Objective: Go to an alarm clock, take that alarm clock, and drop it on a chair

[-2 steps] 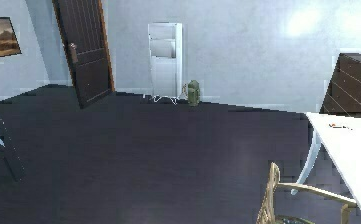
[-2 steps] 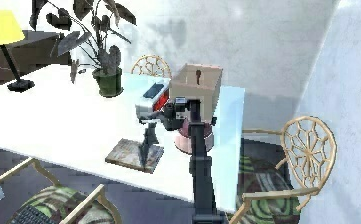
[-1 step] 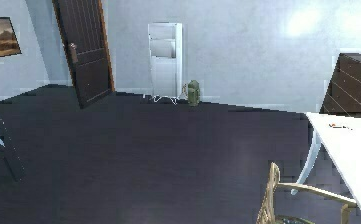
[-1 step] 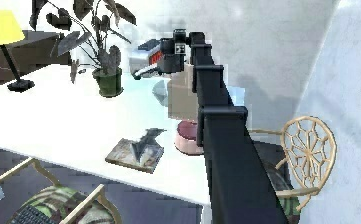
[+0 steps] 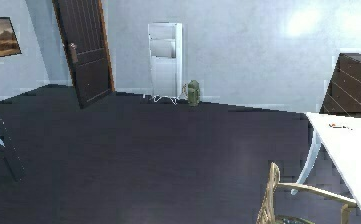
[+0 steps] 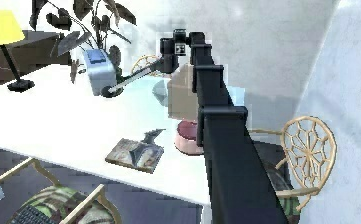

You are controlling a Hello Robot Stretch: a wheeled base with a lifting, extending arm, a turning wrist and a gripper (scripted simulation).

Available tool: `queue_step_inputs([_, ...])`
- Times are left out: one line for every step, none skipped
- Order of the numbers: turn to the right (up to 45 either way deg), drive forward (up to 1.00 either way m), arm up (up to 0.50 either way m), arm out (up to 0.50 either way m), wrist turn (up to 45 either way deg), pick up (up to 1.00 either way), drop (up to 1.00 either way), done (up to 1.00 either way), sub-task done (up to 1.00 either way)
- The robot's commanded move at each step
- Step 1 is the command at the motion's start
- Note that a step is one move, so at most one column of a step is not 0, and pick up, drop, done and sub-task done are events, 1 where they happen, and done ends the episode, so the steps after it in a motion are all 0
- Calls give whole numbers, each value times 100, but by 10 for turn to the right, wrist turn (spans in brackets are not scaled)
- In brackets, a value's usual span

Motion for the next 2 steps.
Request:
queue_step_inputs([0, 0, 0, 0, -450, 0, 0, 0, 0])
queue_step_inputs([0, 0, 0, 0, -120, 0, 0, 0, 0])
